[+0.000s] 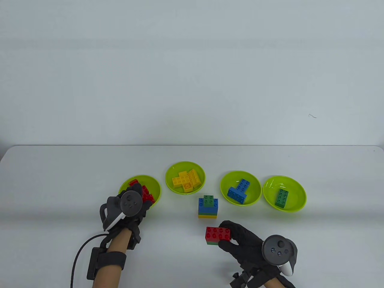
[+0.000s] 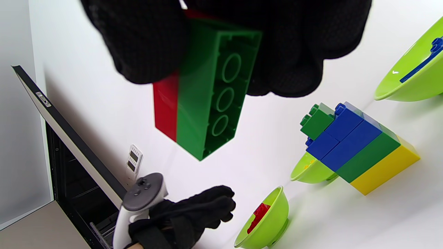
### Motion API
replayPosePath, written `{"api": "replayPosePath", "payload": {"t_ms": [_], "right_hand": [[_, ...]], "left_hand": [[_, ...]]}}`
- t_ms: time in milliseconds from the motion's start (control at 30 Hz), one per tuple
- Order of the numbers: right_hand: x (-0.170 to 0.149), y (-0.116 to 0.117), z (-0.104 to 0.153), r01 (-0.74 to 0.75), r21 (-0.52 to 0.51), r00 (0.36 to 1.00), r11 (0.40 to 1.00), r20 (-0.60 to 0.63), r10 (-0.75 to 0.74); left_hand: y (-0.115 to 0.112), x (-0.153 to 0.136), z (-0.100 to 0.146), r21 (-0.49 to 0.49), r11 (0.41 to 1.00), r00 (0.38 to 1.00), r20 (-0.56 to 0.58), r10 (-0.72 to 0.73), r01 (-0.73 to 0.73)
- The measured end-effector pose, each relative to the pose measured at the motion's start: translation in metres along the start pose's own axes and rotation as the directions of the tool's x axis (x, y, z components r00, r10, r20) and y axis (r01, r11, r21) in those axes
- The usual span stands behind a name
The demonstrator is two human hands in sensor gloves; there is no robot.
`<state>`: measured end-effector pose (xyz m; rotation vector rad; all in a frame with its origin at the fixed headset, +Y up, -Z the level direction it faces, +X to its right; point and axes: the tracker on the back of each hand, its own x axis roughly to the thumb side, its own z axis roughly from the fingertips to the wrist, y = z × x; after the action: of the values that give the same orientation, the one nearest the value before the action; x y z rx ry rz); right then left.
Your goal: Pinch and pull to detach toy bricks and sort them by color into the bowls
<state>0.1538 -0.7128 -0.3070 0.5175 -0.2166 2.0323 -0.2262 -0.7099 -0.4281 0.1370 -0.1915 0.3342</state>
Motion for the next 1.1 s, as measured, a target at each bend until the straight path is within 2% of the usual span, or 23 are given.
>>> {"api": "replayPosePath", "payload": {"t_ms": [133,267,400,600,667,800,1000,1100], "right_hand": [[0.0,0.0,0.0,0.02,-0.003,1.0,1.0,-0.007,-0.02],[0.001,0.0,0.0,0.031,-0.008,1.0,0.999,-0.007,-0.031],[0.001,0.0,0.001,0.055,-0.009,0.998,0.998,-0.012,-0.055],[0.002,0.002,0.001,0.071,0.006,0.997,0.997,-0.009,-0.071],[0.003,0.003,0.002,0.077,0.013,0.997,0.997,-0.006,-0.077],[0.005,0.006,0.002,0.083,0.028,0.997,0.996,-0.001,-0.083],[0.008,0.009,0.003,0.101,0.041,0.995,0.994,0.003,-0.101],[0.008,0.01,0.003,0.103,0.041,0.995,0.994,0.006,-0.103]], "left_hand": [[0.015,0.035,0.014,0.013,0.981,0.971,0.145,0.188,-0.192],[0.017,0.07,0.031,-0.07,0.943,0.907,0.258,0.333,-0.326],[0.01,0.104,0.051,-0.133,0.883,0.814,0.347,0.466,-0.449],[-0.012,0.137,0.069,-0.234,0.769,0.674,0.374,0.636,-0.595],[-0.018,0.142,0.071,-0.283,0.759,0.66,0.376,0.65,-0.586],[-0.023,0.147,0.075,-0.284,0.776,0.653,0.423,0.628,-0.563],[-0.022,0.149,0.079,-0.188,0.813,0.674,0.474,0.566,-0.551],[-0.02,0.15,0.081,-0.17,0.824,0.68,0.489,0.546,-0.54]]}}
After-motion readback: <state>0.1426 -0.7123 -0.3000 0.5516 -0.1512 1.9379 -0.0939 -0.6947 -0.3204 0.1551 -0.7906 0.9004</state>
